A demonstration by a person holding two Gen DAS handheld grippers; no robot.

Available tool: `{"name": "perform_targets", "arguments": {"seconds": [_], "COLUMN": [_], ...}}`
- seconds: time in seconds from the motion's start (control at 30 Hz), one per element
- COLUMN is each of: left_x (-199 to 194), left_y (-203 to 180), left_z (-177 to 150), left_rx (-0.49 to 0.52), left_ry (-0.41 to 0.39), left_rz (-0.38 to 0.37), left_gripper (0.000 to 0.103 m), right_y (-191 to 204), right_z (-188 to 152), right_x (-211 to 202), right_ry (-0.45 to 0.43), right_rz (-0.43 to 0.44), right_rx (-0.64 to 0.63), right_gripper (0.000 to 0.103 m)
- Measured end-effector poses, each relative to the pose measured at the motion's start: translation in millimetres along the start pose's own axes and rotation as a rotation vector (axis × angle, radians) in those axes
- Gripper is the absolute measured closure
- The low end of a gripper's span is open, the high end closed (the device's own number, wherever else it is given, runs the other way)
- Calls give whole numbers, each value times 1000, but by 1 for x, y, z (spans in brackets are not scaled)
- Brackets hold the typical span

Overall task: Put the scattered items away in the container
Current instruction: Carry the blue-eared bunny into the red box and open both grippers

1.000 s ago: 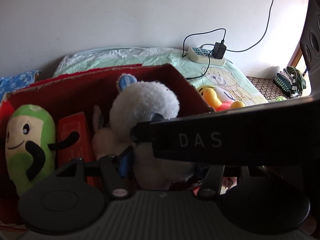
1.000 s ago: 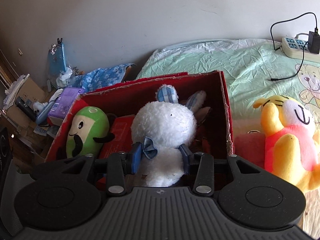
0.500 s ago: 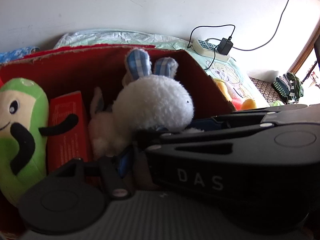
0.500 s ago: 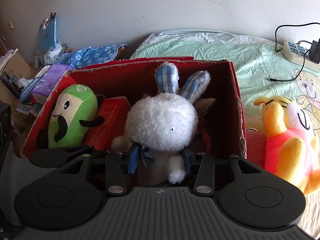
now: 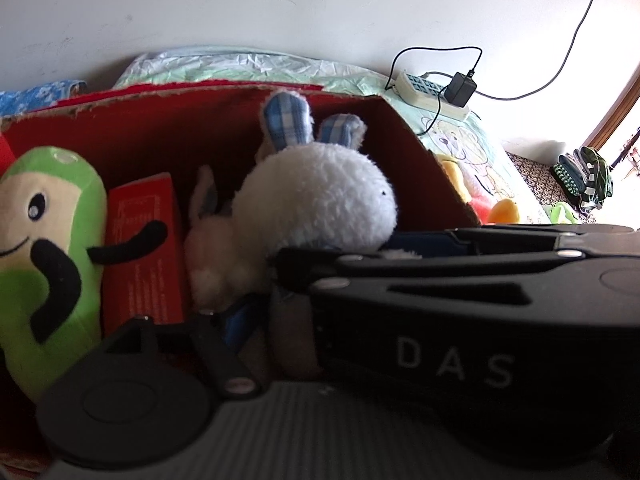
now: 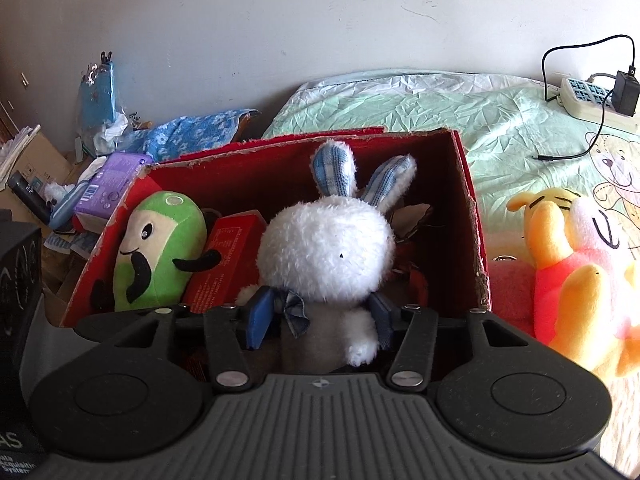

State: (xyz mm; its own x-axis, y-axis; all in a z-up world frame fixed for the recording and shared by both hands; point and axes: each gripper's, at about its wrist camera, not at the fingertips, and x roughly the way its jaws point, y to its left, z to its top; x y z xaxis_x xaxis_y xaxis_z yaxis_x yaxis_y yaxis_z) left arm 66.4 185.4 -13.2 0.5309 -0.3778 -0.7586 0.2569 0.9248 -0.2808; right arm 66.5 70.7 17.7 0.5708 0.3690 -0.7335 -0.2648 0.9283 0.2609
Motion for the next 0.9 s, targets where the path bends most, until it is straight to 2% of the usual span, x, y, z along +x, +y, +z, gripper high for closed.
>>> {"name": "perform_targets", "arguments": {"seconds": [0.07,0.13,0.4,0.7,0.9], "left_x": [-4,-9,-21,-35,-45], "left_y": [-1,-1,2,-7,-9], "left_z": [-1,-1,-2,-4,-10], "left_rx": [18,24,34,72,31], "left_ry": [-7,-14,-28,-62,-72], "left_rz": [28,48,91,144,170], "left_gripper": [23,16,15,9,8], "right_y": [-1,-2,-10,-9,-12], "right_z": [1,1,2,-3,-11], "right_x": [-4,-7,-16,-29,-36], "right_ry": [-14,-33,-79,-113,-110], "right_rz": [7,-5,-33,0,41], "right_rx": [14,19,60,75,92], "right_gripper": [47,40,38,39,38]}}
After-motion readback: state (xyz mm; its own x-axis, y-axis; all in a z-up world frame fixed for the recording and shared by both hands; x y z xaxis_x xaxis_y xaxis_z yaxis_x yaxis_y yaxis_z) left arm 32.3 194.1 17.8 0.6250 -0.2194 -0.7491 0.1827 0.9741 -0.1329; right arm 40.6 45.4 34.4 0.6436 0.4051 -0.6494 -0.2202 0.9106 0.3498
